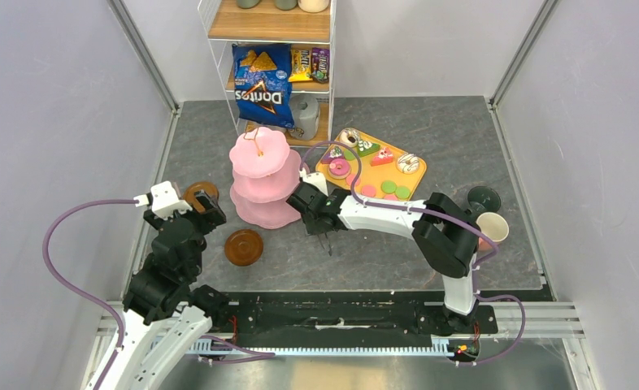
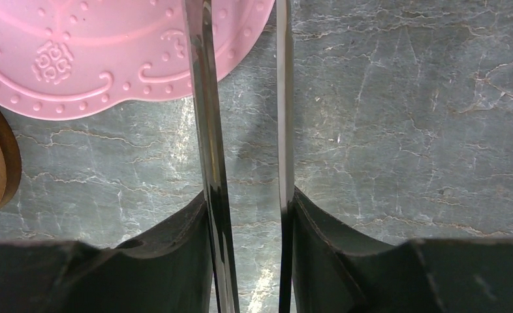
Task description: Serve the afternoon tea
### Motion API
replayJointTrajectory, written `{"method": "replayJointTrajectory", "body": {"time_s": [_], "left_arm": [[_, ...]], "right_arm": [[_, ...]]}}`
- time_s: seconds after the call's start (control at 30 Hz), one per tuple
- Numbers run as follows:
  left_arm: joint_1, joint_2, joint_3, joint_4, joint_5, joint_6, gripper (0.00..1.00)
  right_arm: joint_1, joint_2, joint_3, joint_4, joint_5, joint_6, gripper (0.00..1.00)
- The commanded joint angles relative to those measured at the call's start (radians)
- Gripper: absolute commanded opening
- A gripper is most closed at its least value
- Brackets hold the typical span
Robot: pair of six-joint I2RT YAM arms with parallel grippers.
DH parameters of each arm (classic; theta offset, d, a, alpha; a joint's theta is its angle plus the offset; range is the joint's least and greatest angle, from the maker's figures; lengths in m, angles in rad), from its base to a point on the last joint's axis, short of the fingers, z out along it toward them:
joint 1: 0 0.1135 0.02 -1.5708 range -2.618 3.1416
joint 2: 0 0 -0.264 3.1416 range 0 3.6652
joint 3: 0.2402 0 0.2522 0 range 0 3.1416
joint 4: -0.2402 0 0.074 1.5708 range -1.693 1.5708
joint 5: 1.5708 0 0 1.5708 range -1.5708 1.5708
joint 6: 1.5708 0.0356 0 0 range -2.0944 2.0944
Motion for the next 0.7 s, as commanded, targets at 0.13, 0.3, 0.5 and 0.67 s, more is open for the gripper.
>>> {"method": "replayJointTrajectory", "body": {"time_s": [0.13,0.3,0.5,0.67], "left_arm": [[0.008,0.0,0.001,0.03,0.003,-0.022,0.9],[0.008,-0.001,0.001,0.029,0.002,-0.022,0.9],[0.008,-0.001,0.002,0.029,0.002,-0.022,0.9],[0.008,0.0,0.001,0.027,0.003,-0.024,0.9]], "right_arm": [[0.008,-0.098,0.013,-0.007,0.022,-0.006,0.51],[0.008,-0.15,-0.018,-0.031,0.008,-0.034,0.55],[0.006,-0.257,-0.112,-0.069,0.074,-0.041,0.53],[-0.031,-0.347,-0.185,-0.1,0.116,-0.049,0.51]]}}
